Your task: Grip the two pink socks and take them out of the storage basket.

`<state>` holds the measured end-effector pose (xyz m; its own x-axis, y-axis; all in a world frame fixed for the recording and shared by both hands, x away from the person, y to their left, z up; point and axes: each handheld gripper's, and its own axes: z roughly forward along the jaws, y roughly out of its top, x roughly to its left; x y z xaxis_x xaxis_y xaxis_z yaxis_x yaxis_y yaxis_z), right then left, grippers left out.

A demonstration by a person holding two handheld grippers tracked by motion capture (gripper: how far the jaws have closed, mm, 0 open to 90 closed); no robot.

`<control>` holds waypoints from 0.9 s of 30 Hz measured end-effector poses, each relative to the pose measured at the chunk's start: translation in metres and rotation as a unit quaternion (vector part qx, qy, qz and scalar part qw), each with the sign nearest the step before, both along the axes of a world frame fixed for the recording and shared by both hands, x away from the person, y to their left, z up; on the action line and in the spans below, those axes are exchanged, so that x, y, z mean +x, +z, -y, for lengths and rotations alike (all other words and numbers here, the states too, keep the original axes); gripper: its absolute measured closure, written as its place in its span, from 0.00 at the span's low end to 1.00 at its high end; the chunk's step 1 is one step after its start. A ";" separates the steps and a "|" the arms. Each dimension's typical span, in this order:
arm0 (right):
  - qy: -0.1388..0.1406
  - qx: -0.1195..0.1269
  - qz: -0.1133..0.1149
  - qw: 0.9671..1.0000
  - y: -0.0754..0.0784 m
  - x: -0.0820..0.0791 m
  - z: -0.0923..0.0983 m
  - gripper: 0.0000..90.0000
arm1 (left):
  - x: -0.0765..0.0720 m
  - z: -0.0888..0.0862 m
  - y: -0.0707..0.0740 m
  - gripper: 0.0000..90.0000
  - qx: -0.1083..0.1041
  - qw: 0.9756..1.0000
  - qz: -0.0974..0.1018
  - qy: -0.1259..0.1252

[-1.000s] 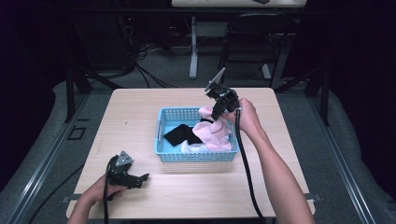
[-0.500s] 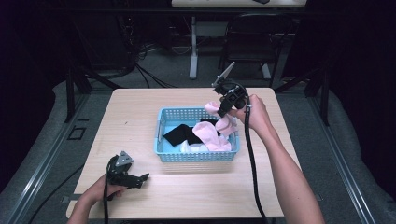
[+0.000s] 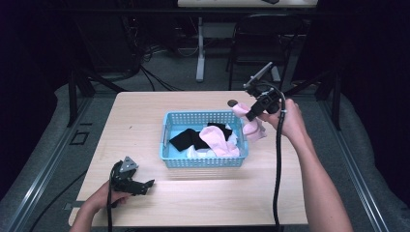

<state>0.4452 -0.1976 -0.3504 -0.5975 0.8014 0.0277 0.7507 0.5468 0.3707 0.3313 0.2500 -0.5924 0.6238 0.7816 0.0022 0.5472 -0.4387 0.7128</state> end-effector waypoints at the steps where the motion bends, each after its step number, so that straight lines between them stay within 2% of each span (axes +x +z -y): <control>1: 0.000 0.000 0.000 1.000 0.000 0.000 0.000 0.91 | 0.000 0.000 0.000 0.00 0.000 1.000 0.000 0.000; 2: -0.008 0.001 -0.001 1.000 0.000 -0.004 0.012 0.91 | 0.000 0.000 0.000 0.00 0.000 1.000 0.000 0.000; 3: -0.008 0.001 -0.001 1.000 0.000 -0.004 0.012 0.91 | 0.000 0.000 0.000 0.00 0.000 1.000 0.000 0.000; 4: -0.016 0.001 -0.001 1.000 -0.002 -0.008 0.023 0.91 | 0.000 0.000 0.000 0.00 0.000 1.000 0.000 0.000; 9: -0.026 -0.004 -0.006 1.000 -0.007 -0.013 0.039 0.91 | 0.000 0.000 0.000 0.00 0.000 1.000 0.000 0.000; 11: -0.042 0.002 -0.001 0.999 -0.012 -0.018 0.049 0.91 | 0.000 0.000 0.000 0.00 0.000 1.000 0.000 0.000; 13: -0.045 0.004 0.000 0.999 -0.015 -0.019 0.053 0.91 | 0.000 0.000 0.000 0.00 0.000 1.000 0.000 0.000; 16: -0.057 0.007 -0.003 0.998 -0.023 -0.023 0.063 0.91 | 0.000 0.000 0.000 0.00 0.000 1.000 0.000 0.000; 18: -0.073 0.019 -0.002 0.997 -0.034 -0.026 0.073 0.91 | 0.000 0.000 0.000 0.00 0.001 1.000 0.000 -0.001; 21: -0.080 0.022 -0.007 0.997 -0.042 -0.026 0.078 0.91 | 0.000 0.000 0.000 0.00 0.000 1.000 0.000 0.000; 22: -0.091 0.024 -0.007 0.996 -0.050 -0.027 0.082 0.91 | 0.000 0.000 0.000 0.00 0.000 1.000 0.000 0.000; 25: -0.098 0.023 -0.010 0.995 -0.058 -0.027 0.085 0.91 | 0.000 0.000 0.000 0.00 0.000 1.000 0.000 0.000; 26: -0.100 0.005 -0.020 0.995 -0.063 -0.026 0.086 0.91 | 0.000 0.000 0.000 0.00 0.000 1.000 0.000 0.000; 27: -0.106 0.007 -0.015 0.994 -0.064 -0.026 0.087 0.91 | 0.000 0.000 0.000 0.00 0.000 1.000 0.000 0.000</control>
<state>0.4188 -0.2850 -0.4148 -0.4139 0.9087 0.0544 0.8594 0.3703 0.3526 0.3313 0.2500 -0.5924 0.6241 0.7813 0.0022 0.5470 -0.4390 0.7128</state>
